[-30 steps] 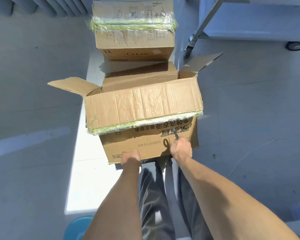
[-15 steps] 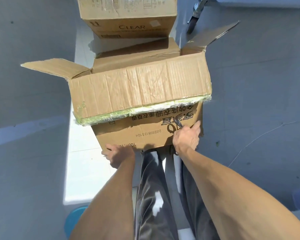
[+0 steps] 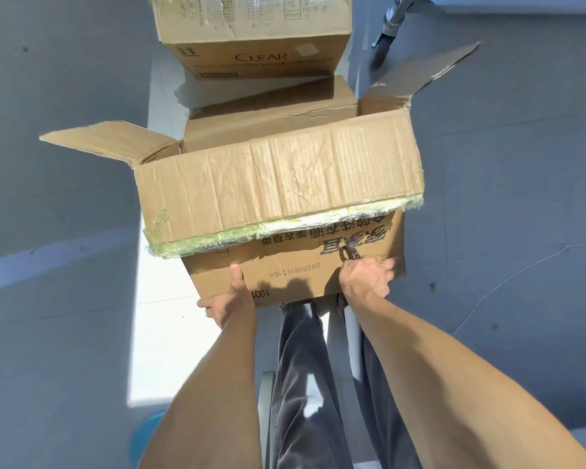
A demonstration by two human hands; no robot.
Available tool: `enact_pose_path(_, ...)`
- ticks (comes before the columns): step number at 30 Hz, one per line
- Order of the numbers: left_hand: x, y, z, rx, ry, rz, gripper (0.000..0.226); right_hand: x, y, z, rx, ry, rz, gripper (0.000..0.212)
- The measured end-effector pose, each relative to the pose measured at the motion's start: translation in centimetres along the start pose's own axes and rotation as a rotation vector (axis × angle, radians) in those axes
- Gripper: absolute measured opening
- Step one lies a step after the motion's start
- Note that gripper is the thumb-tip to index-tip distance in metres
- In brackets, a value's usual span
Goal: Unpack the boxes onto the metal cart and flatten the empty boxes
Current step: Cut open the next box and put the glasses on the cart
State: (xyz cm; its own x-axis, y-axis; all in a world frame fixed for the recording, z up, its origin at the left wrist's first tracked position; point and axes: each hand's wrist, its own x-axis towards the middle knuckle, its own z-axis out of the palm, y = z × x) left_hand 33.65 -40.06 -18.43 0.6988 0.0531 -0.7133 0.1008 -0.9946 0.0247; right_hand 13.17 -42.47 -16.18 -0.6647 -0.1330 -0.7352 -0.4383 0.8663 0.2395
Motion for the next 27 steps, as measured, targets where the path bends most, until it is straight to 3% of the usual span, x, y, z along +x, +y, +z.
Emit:
enact_pose_path(3,-0.6,-0.7,0.9,-0.156,0.016,-0.236,0.101,-0.1,1.1,1.4,0.153,-0.159,0.1,0.046)
enact_pose_path(7,-2.2,-1.1,1.8,-0.497,-0.243,-0.297,0.06,-1.3,0.9,2.5,0.52,-0.252,0.266,0.036)
enact_pose_path(10,-3.5,-0.6,1.6,-0.51,-0.171,-0.246,0.054,-1.8,0.2,1.6,0.621,-0.219,0.356,0.038)
enact_pose_path(12,-4.2,-0.2,0.8,-0.393,-0.067,-0.202,0.068,-2.2,0.0,0.1,0.626,-0.139,0.35,0.039)
enact_pose_path(14,-5.6,0.5,-0.7,-0.259,0.072,-0.167,0.075,-4.1,-0.6,-1.8,0.622,-0.075,0.284,0.041)
enact_pose_path(16,-8.2,2.4,-2.2,-0.235,0.207,-0.149,0.063,-6.2,-1.4,-3.6,0.575,0.08,0.262,0.042)
enact_pose_path(18,-10.5,5.1,-3.5,-0.208,0.256,-0.02,0.051,-8.6,-3.3,-6.2,0.614,0.221,0.182,0.039)
enact_pose_path(22,-13.8,12.3,-5.7,-0.078,0.11,0.42,0.039,-11.8,-8.1,-10.6,0.565,0.259,-0.219,0.03)
enact_pose_path(25,-14.7,17.6,-6.7,-0.01,0.073,0.665,0.06,-12.4,-11.0,-11.5,0.466,0.19,-0.503,0.034)
enact_pose_path(27,-14.5,19.4,-7.1,0.006,0.062,0.678,0.076,-12.1,-12.0,-11.4,0.427,0.163,-0.568,0.033)
